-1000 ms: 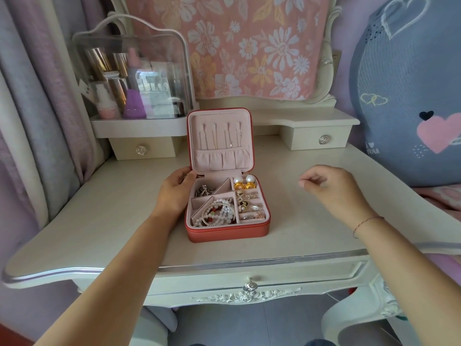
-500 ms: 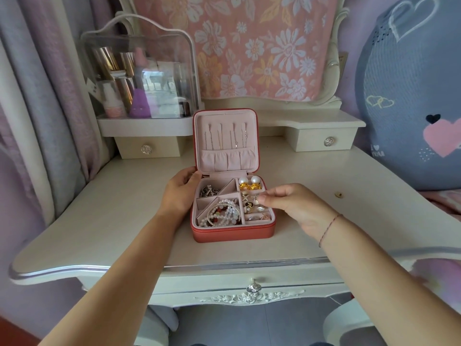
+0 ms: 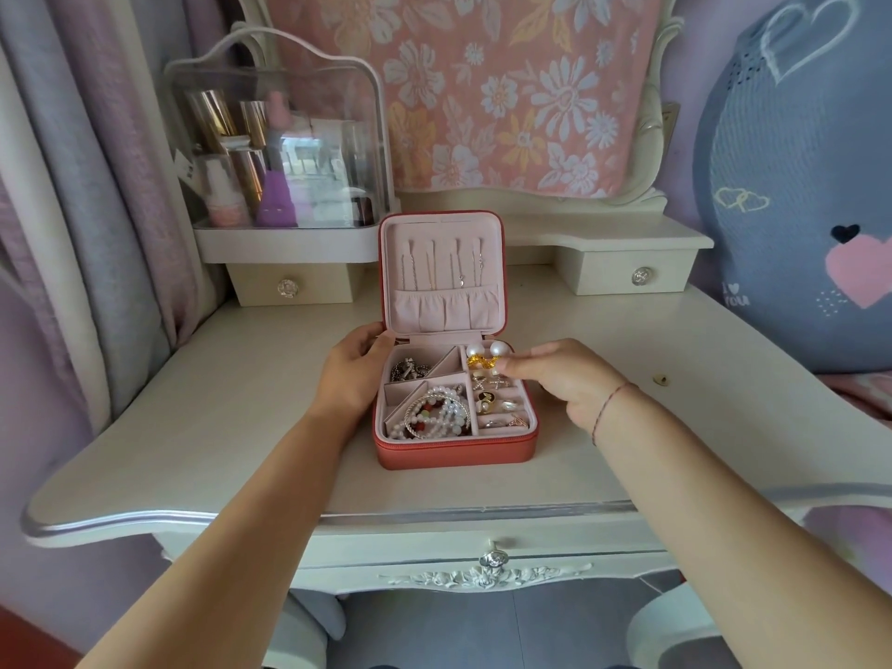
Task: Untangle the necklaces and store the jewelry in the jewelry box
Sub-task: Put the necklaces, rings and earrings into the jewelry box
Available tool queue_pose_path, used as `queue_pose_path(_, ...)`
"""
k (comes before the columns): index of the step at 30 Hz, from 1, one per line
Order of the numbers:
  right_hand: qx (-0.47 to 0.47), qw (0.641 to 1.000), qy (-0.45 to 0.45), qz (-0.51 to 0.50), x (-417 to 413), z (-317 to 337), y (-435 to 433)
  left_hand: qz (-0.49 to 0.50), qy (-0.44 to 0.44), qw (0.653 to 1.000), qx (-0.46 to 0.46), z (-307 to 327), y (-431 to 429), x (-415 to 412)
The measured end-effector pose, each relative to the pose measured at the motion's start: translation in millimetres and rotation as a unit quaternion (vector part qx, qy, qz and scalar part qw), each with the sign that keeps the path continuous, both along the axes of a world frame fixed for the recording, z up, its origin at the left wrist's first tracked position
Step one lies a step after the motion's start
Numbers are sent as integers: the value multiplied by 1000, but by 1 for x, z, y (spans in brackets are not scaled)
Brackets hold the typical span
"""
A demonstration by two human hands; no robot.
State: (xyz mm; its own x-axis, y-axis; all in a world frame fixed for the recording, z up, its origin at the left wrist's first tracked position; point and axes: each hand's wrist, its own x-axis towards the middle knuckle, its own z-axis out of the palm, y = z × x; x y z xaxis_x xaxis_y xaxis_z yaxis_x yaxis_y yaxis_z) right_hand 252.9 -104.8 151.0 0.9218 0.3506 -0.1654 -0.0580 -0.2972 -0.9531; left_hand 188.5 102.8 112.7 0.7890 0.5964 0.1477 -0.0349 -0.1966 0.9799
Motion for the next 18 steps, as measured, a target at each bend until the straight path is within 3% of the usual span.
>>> queue_pose_path(7, -13, 999, -36, -34, -1, -7, 6, -6, -7, 1000, -6, 0, 0, 0)
queue_pose_path(18, -12, 1000, -11, -14, 1, -2, 2, -2, 2, 1000, -8, 0, 0, 1)
